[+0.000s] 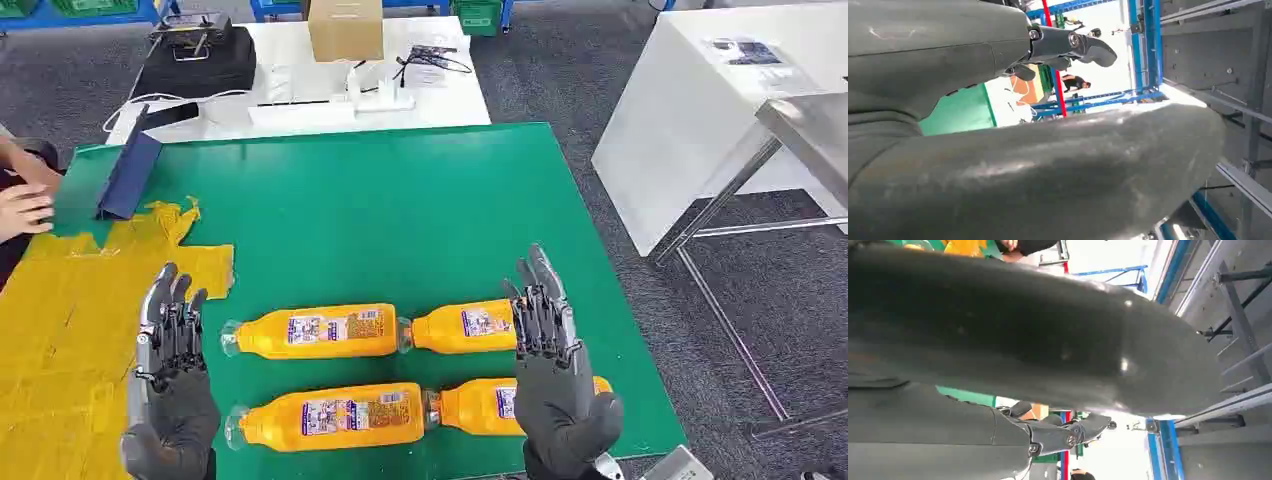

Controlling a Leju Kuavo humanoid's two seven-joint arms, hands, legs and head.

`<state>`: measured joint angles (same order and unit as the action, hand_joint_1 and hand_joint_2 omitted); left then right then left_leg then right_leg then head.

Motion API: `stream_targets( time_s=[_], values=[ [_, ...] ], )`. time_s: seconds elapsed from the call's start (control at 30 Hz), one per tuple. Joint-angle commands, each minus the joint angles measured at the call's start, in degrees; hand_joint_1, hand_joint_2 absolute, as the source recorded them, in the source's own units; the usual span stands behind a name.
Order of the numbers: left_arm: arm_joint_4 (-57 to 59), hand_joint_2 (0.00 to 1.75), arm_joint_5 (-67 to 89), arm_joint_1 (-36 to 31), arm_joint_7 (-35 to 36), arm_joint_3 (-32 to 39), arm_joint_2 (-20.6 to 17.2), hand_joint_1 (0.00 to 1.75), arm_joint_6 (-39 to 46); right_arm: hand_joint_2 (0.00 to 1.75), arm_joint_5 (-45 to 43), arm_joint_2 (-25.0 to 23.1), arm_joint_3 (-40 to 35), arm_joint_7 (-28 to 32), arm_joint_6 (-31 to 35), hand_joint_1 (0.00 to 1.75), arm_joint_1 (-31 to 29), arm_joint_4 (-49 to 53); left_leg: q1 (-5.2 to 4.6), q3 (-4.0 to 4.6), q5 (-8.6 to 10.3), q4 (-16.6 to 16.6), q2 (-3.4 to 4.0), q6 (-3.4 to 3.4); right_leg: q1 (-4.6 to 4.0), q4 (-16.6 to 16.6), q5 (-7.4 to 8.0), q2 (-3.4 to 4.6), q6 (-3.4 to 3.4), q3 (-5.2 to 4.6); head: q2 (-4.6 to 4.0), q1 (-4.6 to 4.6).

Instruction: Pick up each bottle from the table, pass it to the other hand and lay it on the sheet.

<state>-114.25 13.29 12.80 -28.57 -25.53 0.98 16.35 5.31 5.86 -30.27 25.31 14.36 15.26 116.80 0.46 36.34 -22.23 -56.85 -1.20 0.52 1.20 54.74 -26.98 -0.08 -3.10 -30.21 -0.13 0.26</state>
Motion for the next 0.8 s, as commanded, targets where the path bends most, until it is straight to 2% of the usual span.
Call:
stream_targets(
  time_s=[0.03, 0.13, 0.17, 0.3, 0.33, 0.4, 0.43, 0.47, 0.5, 0.8],
  values=[
    [2.0, 0.0, -5.7, 2.9, 7.4, 1.5, 0.9, 0.0, 1.3, 0.0, 0.4, -0.9, 2.5, -4.1, 3.6, 0.0, 3.8, -0.5, 0.02, -0.19, -0.06, 0.0, 0.1, -0.02, -0.06, 0.0, -0.05, 0.01, 0.15, 0.21, 0.0, 0.0],
    [2.0, 0.0, -5.7, 2.9, 7.4, 1.5, 0.9, 0.0, 1.3, 0.0, 0.4, -0.9, 2.5, -4.1, 3.6, 0.0, 3.8, -0.5, 0.03, -0.19, -0.07, 0.0, 0.1, -0.02, -0.06, 0.0, -0.05, 0.01, 0.16, 0.21, 0.0, 0.0],
    [1.0, 0.0, -6.4, 4.4, 8.5, 2.1, -0.1, 0.0, 1.1, 0.0, 0.7, 0.4, 2.5, -3.9, 4.2, 0.0, 6.6, 2.4, 0.01, -0.18, -0.05, 0.0, 0.09, -0.01, -0.04, 0.0, -0.04, 0.01, 0.14, 0.18, 0.0, 0.0],
    [1.0, 0.0, -6.4, 4.4, 8.5, 2.1, -0.1, 0.0, 1.1, 0.0, 0.7, 0.4, 2.5, -3.9, 4.2, 0.0, 6.6, 2.4, 0.03, -0.19, -0.07, 0.0, 0.11, -0.02, -0.06, 0.0, -0.05, 0.02, 0.16, 0.2, 0.0, 0.0],
    [0.6, 0.0, -7.5, 6.0, 7.4, 2.4, -0.9, 1.1, 0.8, 0.0, 0.8, 1.8, 2.6, -3.8, 4.6, 0.0, 9.2, 4.5, 0.02, -0.17, -0.06, 0.0, 0.09, -0.02, -0.05, 0.0, -0.04, 0.01, 0.14, 0.18, 0.0, 0.0],
    [0.6, 0.0, -7.5, 6.0, 7.4, 2.4, -0.9, 1.1, 0.8, 0.0, 0.8, 1.8, 2.6, -3.8, 4.6, 0.0, 9.2, 4.5, 0.02, -0.09, -0.01, 0.0, 0.06, -0.01, -0.04, 0.0, 0.0, 0.0, 0.09, 0.1, 0.0, 0.0],
    [0.6, 0.0, -7.5, 6.0, 7.4, 2.4, -0.9, 1.75, 0.8, 0.0, 0.8, 1.8, 2.6, -3.8, 4.6, 0.0, 9.2, 4.5, 0.01, -0.18, -0.05, 0.0, 0.09, -0.02, -0.04, 0.0, -0.04, 0.01, 0.14, 0.19, 0.0, 0.0],
    [0.6, 0.0, -7.5, 6.0, 7.4, 2.4, -0.9, 1.75, 0.8, 0.0, 0.8, 1.8, 2.6, -3.8, 4.6, 1.75, 9.2, 4.5, 0.01, -0.12, -0.03, 0.0, 0.07, -0.01, -0.03, 0.0, -0.02, 0.01, 0.1, 0.12, 0.0, 0.0],
    [0.4, 0.0, -8.4, 7.4, 6.1, 2.7, -1.6, 1.75, 0.5, 0.0, 0.8, 3.1, 2.5, -3.5, 4.9, 1.75, 11.3, 6.3, 0.03, -0.1, -0.02, 0.0, 0.06, -0.02, -0.05, 0.0, -0.01, 0.0, 0.1, 0.11, 0.0, 0.0],
    [0.4, 0.0, -9.3, 8.5, 4.8, 3.1, -2.2, 1.75, 0.2, 0.0, 0.9, 4.3, 2.5, -3.1, 5.2, 1.75, 13.2, 7.7, 0.01, -0.13, -0.03, 0.0, 0.08, -0.01, -0.04, 0.0, -0.01, 0.01, 0.11, 0.13, 0.0, 0.0]
  ],
)
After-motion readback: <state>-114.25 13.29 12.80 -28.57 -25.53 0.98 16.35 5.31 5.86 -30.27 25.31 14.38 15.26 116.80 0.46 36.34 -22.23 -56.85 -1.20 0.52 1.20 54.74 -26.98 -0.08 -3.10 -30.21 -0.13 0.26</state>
